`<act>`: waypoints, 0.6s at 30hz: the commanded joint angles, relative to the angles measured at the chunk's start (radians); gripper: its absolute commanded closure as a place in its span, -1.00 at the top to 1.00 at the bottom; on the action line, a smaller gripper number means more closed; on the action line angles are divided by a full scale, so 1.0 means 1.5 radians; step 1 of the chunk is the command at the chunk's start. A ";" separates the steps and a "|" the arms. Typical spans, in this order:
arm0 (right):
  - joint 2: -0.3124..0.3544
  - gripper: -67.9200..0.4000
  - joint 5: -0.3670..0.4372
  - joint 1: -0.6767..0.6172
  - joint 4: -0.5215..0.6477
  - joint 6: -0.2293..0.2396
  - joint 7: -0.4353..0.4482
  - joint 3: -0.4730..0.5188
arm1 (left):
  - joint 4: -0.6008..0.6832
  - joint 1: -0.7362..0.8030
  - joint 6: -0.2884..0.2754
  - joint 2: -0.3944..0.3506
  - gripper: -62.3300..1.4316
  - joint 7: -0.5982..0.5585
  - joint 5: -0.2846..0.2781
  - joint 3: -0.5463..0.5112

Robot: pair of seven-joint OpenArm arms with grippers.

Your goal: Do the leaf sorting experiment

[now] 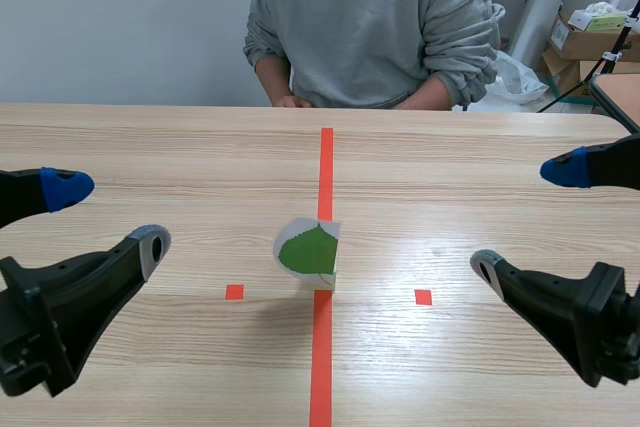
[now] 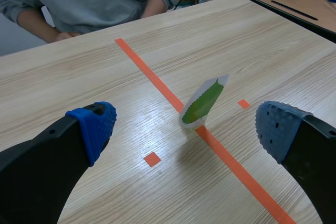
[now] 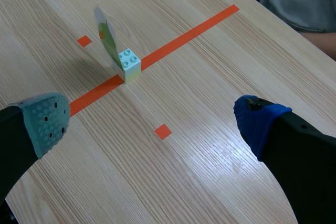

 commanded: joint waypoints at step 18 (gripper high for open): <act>0.002 0.93 0.010 0.001 0.003 0.005 0.010 0.006 | 0.003 -0.010 -0.002 -0.001 0.83 0.026 -0.004 -0.002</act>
